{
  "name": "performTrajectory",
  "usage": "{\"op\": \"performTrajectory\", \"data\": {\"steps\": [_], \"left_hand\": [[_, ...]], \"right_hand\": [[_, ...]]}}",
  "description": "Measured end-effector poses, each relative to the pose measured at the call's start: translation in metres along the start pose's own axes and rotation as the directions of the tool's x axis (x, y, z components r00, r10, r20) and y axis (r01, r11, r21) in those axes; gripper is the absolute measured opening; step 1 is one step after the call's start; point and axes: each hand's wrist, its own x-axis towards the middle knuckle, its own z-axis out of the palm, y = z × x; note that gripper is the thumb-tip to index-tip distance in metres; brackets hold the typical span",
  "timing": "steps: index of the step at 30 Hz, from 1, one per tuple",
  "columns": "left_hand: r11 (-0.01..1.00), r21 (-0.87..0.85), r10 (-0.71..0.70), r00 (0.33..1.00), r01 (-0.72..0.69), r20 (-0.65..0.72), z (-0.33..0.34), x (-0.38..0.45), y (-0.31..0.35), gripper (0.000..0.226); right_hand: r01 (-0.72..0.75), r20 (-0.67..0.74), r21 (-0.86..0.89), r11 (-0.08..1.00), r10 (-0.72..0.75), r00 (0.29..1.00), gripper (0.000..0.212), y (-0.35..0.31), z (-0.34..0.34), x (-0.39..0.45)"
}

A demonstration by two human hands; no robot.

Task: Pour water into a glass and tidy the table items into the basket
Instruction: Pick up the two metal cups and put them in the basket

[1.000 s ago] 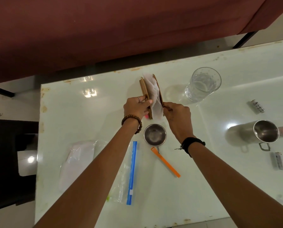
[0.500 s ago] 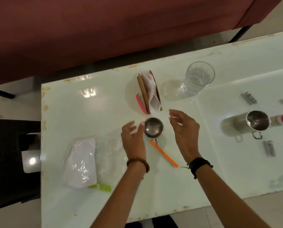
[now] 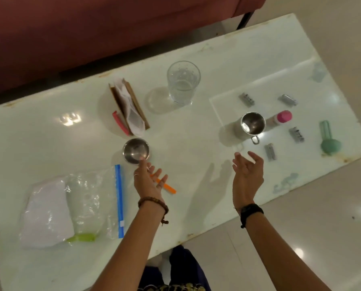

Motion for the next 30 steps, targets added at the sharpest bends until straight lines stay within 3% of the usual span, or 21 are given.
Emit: {"op": "performTrajectory", "data": {"steps": [4, 8, 12, 18, 24, 30], "left_hand": [[0.997, 0.068, 0.029, 0.999, -0.027, -0.036, 0.007, 0.003, -0.007, 0.034], [0.994, 0.106, 0.046, 0.997, -0.04, -0.054, 0.01, 0.001, -0.014, 0.04], [0.986, 0.154, 0.072, 0.996, -0.065, -0.043, 0.008, -0.004, -0.02, 0.034], [0.973, 0.196, 0.121, 0.993, -0.12, 0.01, 0.0, -0.016, -0.016, 0.013], [0.952, 0.189, 0.239, 0.97, -0.242, 0.041, -0.029, -0.022, 0.005, 0.022], [0.956, 0.094, 0.278, 0.96, -0.276, -0.009, -0.089, -0.019, 0.046, 0.024]], "right_hand": [[0.051, -0.011, -0.045, 0.998, -0.051, 0.999, 0.05, 0.001, -0.001, 0.027], [0.034, -0.057, -0.063, 0.997, -0.038, 0.998, 0.043, -0.002, 0.005, 0.048], [-0.004, -0.118, -0.077, 0.997, -0.005, 0.993, 0.032, -0.007, 0.011, 0.063], [-0.088, -0.048, 0.09, 0.992, 0.093, 0.995, 0.033, -0.009, 0.021, 0.039], [-0.092, 0.13, 0.093, 0.991, 0.08, 0.988, 0.023, -0.006, 0.033, -0.047], [-0.036, 0.37, 0.075, 0.997, 0.006, 0.929, 0.019, -0.009, 0.07, -0.149]]}}
